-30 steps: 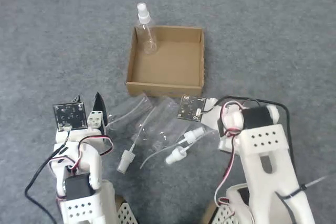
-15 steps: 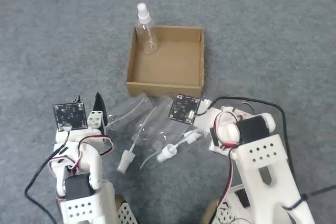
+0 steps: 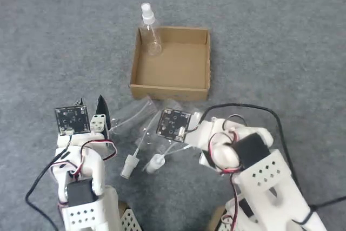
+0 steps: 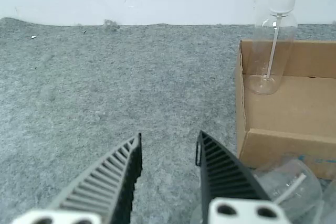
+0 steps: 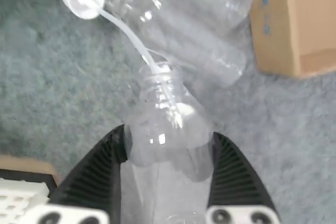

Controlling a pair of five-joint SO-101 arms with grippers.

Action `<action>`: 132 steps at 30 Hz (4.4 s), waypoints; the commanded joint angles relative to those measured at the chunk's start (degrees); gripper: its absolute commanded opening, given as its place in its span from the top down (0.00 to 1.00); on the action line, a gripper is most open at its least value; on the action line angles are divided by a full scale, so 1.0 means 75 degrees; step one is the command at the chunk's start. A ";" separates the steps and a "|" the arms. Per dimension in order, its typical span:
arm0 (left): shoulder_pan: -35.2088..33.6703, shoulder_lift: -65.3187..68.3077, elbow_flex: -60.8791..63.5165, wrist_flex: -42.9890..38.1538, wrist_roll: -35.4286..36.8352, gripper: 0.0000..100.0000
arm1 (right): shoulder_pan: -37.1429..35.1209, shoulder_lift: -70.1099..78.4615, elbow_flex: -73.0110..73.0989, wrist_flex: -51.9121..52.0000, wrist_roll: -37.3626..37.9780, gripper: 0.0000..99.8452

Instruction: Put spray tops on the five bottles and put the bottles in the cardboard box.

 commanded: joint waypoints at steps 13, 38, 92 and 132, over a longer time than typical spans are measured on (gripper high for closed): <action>-0.0035 -0.0117 -0.0100 -0.0223 -0.0035 0.84 | -0.0674 -0.0240 -0.0270 -0.1073 -0.0797 0.95; -0.1536 -0.0117 -0.0311 -0.0563 0.1242 0.84 | -0.1518 -0.0158 -0.0867 -0.2549 -0.2133 0.95; -0.1653 -0.0105 -0.2444 0.1266 0.1149 0.79 | 0.1448 -0.3558 0.1899 -0.3546 -0.3763 0.95; 0.1500 0.4583 -0.5738 0.4642 -0.3821 0.77 | 0.4296 -0.3558 0.2942 -0.5820 -0.5439 0.95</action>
